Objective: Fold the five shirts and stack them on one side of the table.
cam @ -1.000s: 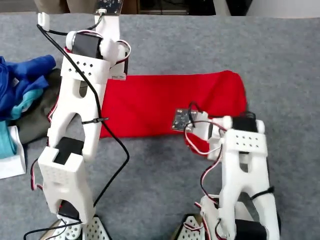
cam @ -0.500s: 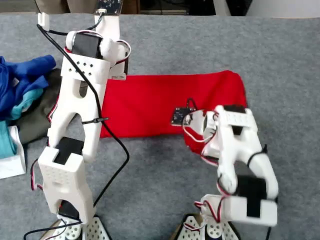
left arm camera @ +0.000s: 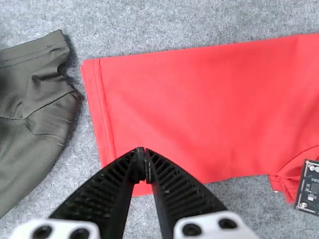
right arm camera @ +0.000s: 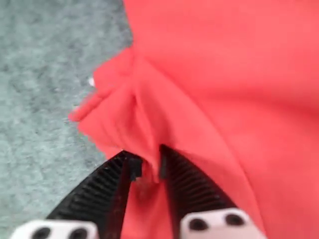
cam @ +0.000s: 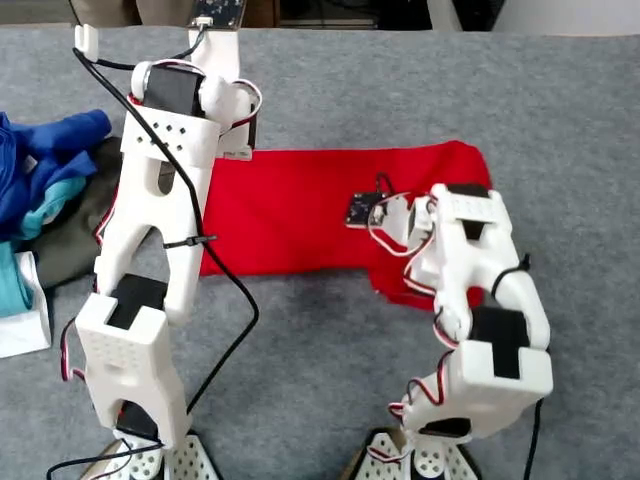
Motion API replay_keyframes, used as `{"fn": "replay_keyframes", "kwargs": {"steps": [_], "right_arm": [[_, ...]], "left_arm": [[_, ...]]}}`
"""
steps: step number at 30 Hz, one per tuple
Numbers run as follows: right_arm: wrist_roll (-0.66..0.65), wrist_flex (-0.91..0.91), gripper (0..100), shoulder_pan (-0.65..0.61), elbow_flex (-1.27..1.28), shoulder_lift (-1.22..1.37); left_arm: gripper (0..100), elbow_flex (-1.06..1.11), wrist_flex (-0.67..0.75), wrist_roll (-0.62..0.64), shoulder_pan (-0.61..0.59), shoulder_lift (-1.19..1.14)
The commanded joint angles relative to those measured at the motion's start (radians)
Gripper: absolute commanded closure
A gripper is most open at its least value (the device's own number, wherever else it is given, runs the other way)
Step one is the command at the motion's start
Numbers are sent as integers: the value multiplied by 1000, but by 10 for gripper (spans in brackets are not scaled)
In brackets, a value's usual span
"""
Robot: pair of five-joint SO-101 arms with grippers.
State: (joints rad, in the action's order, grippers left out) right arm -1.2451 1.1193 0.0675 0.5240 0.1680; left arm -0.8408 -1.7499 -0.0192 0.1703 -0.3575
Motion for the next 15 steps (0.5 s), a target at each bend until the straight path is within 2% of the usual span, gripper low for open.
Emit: {"fn": "replay_keyframes", "kwargs": {"steps": [1,10,15], "right_arm": [[6,14,991,-8,-19,12],[11,249,995,-15,-377,19],[11,321,995,-42,-567,58]], "left_arm": [[980,0,-8,-9,8,50],[978,0,-8,-9,8,50],[979,0,-8,-9,8,50]]}}
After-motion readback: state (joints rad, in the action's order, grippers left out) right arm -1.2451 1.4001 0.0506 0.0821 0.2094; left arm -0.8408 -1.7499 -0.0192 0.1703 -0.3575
